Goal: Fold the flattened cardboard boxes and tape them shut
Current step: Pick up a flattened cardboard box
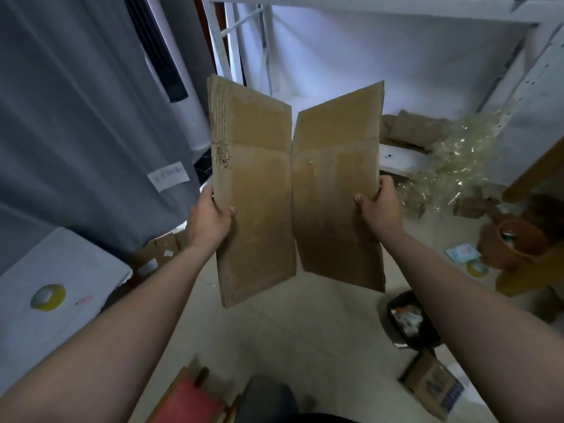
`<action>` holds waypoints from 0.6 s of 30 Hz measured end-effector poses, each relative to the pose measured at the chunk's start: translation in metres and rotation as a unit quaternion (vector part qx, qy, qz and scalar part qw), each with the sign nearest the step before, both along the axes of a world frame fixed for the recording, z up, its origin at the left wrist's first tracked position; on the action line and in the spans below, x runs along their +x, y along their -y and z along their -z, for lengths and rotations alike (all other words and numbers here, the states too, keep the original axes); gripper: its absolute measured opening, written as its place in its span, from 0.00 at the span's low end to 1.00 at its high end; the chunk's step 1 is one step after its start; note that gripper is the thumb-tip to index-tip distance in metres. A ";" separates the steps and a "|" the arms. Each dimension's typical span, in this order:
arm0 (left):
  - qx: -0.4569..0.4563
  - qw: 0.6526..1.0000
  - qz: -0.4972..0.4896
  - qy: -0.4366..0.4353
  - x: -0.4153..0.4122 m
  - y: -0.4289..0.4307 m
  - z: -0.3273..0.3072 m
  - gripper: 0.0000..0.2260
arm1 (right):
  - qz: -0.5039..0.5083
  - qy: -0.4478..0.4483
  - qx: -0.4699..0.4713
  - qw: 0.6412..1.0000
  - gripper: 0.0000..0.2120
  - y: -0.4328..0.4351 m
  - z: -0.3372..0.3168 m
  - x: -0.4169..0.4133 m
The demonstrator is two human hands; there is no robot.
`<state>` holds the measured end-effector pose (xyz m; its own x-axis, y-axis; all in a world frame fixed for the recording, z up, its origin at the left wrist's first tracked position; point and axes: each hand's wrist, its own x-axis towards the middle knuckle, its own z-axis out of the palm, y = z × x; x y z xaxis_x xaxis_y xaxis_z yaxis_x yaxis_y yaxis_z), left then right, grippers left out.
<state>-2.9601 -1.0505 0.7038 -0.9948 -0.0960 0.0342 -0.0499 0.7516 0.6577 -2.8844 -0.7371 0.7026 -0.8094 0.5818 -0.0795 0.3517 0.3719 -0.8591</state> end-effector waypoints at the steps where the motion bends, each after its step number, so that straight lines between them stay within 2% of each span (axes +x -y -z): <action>1: -0.001 1.000 0.003 0.001 -0.023 0.000 0.003 0.19 | -0.002 -0.004 0.002 1.000 0.18 -0.001 0.001 -0.020; 6: 0.016 0.999 0.035 -0.001 -0.149 -0.014 0.032 0.17 | 0.014 -0.002 0.016 1.000 0.17 -0.010 0.021 -0.133; 10: 0.060 0.994 0.089 0.030 -0.267 -0.024 0.056 0.16 | 0.051 0.030 0.025 0.998 0.17 -0.016 0.031 -0.233; 18: 0.051 0.985 0.146 0.082 -0.456 -0.064 0.051 0.15 | 0.111 0.081 0.021 0.990 0.18 -0.037 0.023 -0.387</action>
<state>-3.4157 -0.9861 0.6529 -0.9720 0.2001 -0.1234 0.0471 0.6801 0.7316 -3.2712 -0.6998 0.6796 -0.6398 0.7497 -0.1693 0.5605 0.3044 -0.7702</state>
